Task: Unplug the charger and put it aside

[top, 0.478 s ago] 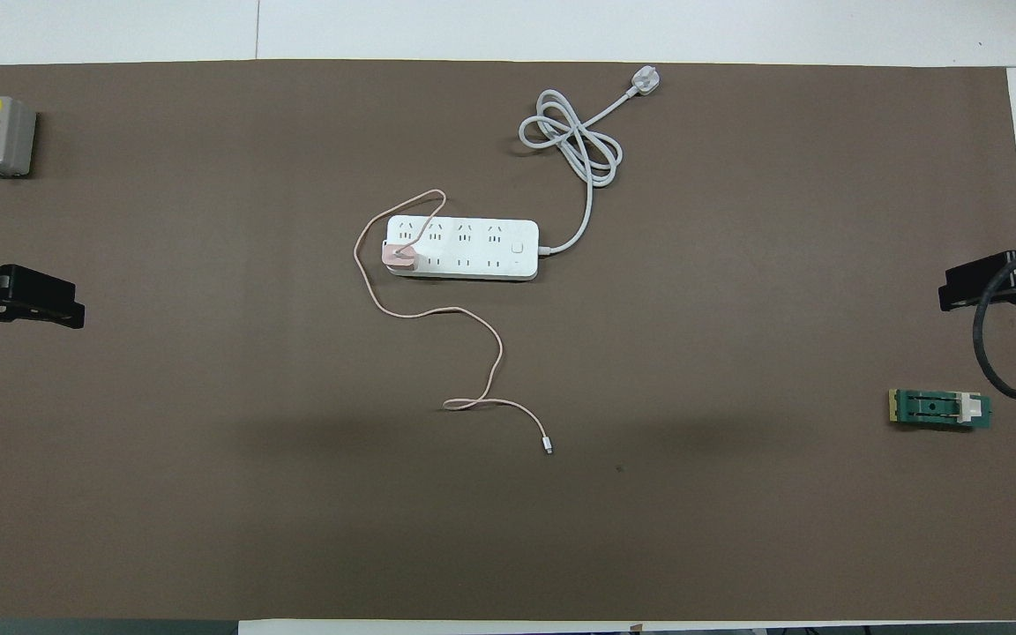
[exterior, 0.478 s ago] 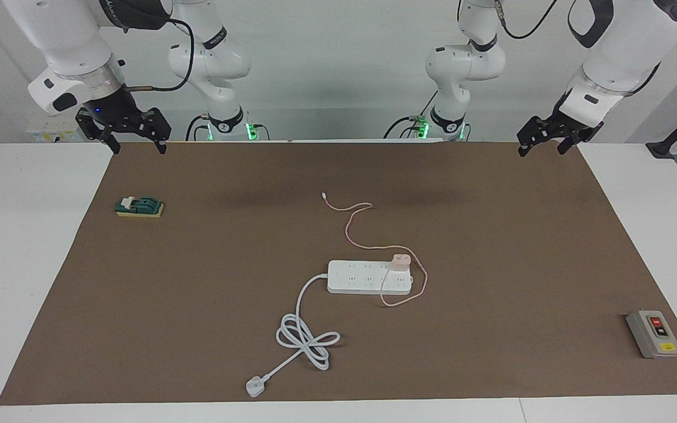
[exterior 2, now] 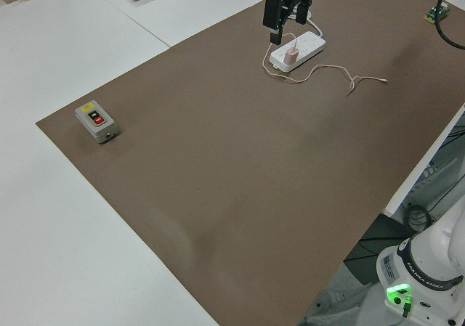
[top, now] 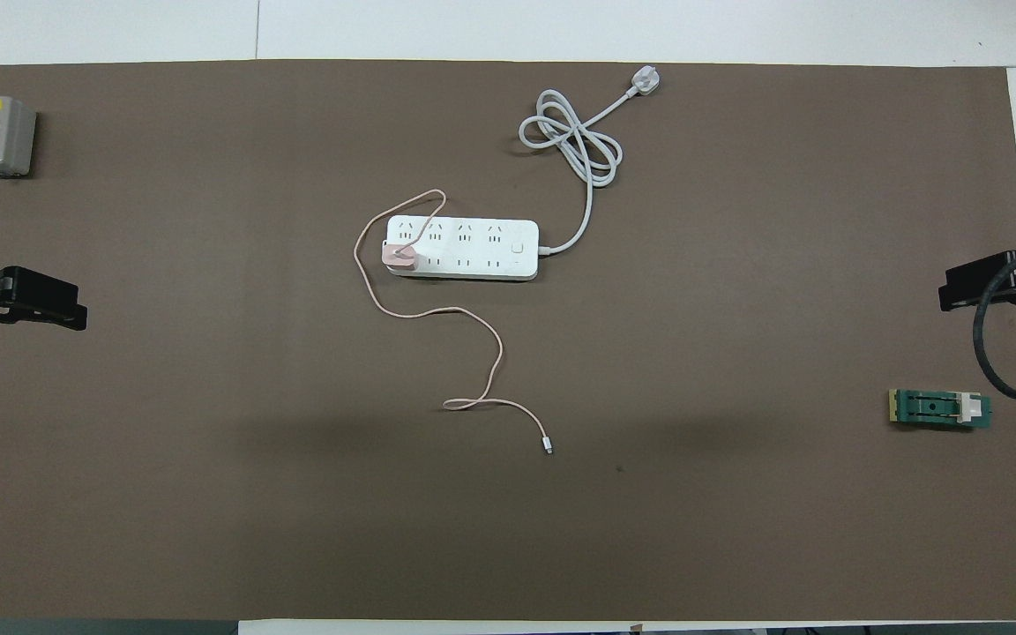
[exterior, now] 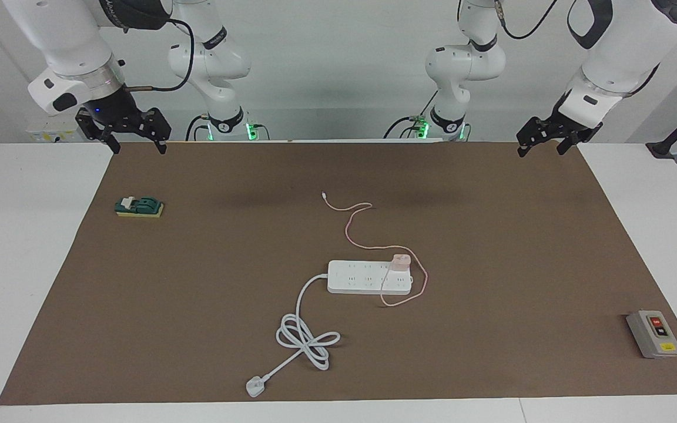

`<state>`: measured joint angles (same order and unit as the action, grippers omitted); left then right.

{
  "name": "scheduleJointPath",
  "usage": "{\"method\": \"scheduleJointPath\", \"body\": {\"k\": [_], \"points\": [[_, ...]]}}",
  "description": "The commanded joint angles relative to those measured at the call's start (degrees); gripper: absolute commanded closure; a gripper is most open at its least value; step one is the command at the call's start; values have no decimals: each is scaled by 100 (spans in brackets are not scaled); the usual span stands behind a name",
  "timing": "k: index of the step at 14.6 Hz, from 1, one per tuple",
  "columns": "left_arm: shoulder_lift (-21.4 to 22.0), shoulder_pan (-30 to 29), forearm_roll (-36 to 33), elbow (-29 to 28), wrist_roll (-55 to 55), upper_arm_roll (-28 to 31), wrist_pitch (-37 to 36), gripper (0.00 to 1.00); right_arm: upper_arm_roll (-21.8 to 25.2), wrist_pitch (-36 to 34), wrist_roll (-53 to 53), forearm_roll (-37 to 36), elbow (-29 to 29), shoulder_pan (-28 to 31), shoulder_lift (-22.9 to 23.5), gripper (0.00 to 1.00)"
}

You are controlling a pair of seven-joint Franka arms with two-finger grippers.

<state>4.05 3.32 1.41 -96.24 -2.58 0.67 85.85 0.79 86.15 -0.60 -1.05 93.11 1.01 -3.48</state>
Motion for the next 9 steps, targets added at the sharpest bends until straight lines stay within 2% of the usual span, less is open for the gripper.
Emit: {"method": "scheduleJointPath", "body": {"k": [1, 3, 9], "points": [[254, 81, -88, -343, -138, 38, 256, 0, -26, -10, -116, 35, 5, 92, -21, 0], [254, 90, -88, -343, -190, 38, 257, 0, -35, 25, 154, 52, 137, 83, -74, 0], [315, 107, -88, -483, -873, 38, 309, 0, -96, 297, 2578, 219, 558, -390, -21, 0]]}}
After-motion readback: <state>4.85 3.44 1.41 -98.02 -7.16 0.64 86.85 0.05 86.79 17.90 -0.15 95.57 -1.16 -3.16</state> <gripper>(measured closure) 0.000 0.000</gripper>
